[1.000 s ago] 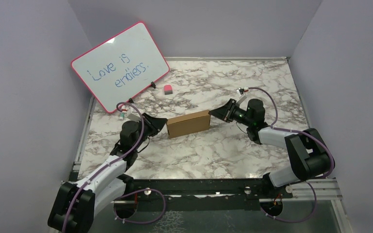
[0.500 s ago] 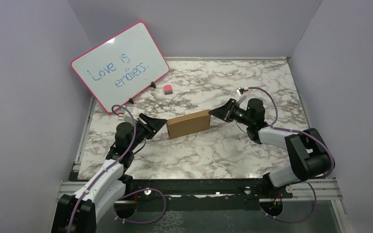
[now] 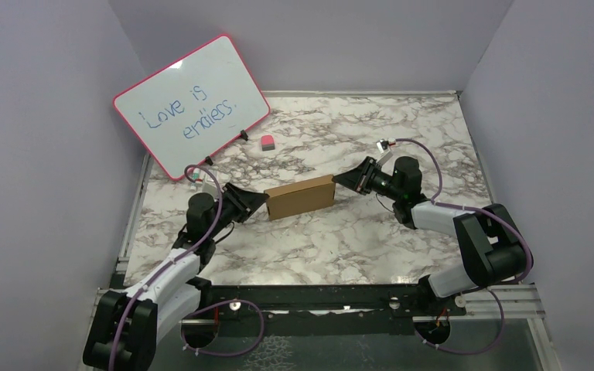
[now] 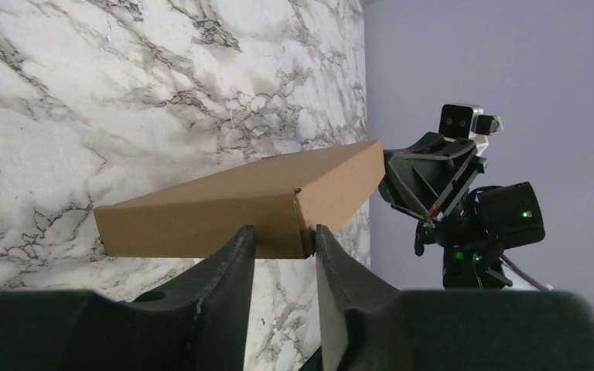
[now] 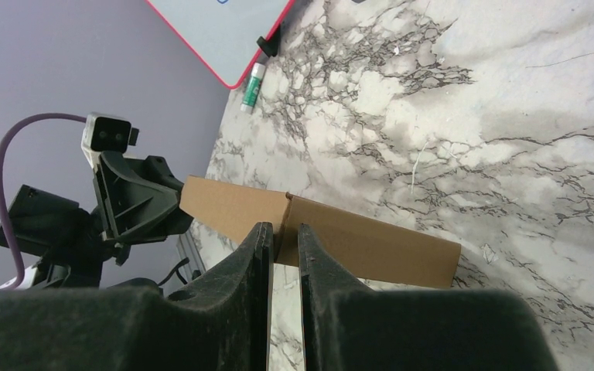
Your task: Fold the paper box
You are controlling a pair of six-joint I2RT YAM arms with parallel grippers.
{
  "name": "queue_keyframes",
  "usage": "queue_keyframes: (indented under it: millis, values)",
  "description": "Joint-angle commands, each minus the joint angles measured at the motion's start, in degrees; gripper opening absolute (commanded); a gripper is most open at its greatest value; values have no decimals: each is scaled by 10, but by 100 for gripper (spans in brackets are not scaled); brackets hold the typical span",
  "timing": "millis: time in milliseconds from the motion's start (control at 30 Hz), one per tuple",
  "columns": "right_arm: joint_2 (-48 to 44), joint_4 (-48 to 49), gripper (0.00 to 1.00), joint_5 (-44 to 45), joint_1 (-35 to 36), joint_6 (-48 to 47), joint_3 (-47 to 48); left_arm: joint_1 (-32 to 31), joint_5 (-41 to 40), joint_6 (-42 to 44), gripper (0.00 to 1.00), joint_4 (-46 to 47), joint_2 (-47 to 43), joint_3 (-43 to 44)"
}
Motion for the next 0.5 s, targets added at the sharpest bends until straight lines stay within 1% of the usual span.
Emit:
queue_keyframes:
  millis: [0,100,133,200,267,400,433,467]
  values:
    - [21,-90,20,10,-1,-21,-18,1,0,16,28,-1,24,-36]
    - [20,-95,20,14,-2,-24,-19,1,-14,20,14,0,21,-56]
    - [21,-95,20,15,-2,-25,-20,1,-23,19,7,-1,20,-67]
    - [23,-93,20,15,-2,-26,-21,1,-42,12,1,-1,20,-90]
    - [26,-92,20,15,-2,-28,-22,1,-58,4,0,-1,27,-109]
    - [27,-94,20,14,-2,-36,-23,1,-66,12,0,0,42,-112]
    - [26,-95,20,12,-1,-37,-21,1,-62,16,1,-1,41,-111]
    - [26,-97,20,9,-2,-37,-19,0,-57,20,5,-1,36,-103]
